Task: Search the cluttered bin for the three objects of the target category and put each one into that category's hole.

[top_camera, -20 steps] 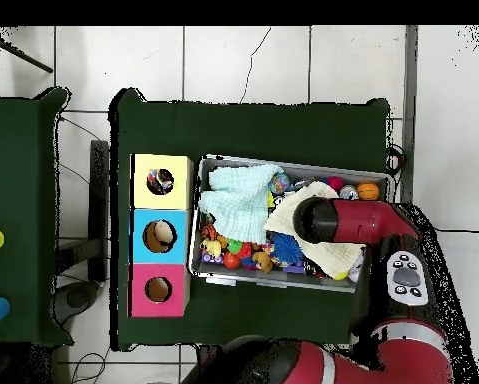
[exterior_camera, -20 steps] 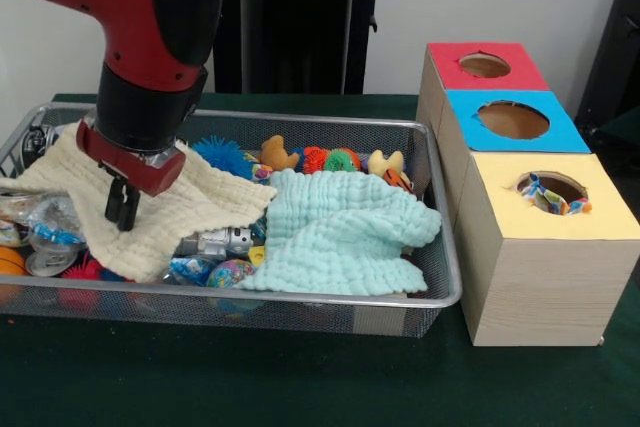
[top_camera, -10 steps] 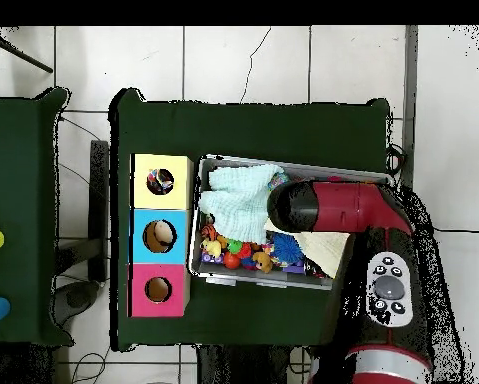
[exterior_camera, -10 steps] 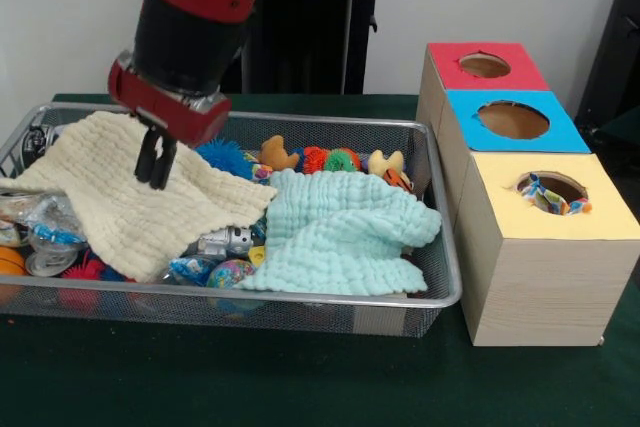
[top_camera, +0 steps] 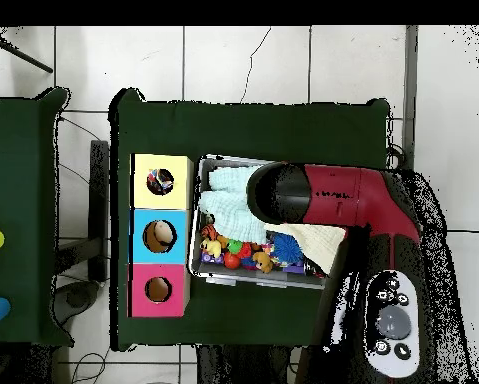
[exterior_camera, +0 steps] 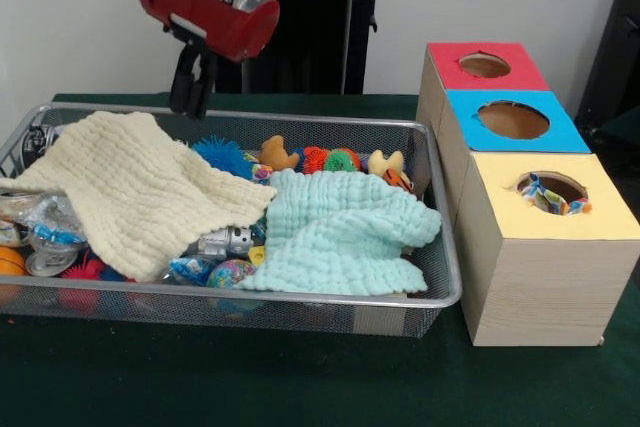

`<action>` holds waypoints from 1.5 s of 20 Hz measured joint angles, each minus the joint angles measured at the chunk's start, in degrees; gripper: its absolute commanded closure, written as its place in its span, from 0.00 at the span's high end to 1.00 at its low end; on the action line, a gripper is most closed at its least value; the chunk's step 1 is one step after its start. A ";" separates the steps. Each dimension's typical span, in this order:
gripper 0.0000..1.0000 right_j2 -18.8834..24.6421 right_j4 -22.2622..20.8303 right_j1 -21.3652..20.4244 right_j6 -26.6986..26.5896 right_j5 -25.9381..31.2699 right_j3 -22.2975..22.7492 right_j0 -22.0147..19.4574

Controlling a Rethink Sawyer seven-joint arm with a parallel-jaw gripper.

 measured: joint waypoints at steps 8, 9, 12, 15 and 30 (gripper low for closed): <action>0.00 -1.00 -0.07 1.69 0.00 -0.83 0.01 -0.41; 0.00 -1.13 -0.04 2.18 0.00 -1.27 0.04 -0.59; 1.00 -1.65 -0.06 5.09 0.00 -4.50 0.43 -1.77; 1.00 -1.75 -0.06 5.76 0.00 -5.22 0.58 -2.07; 1.00 -3.59 -1.47 10.67 0.00 -10.86 2.21 -4.26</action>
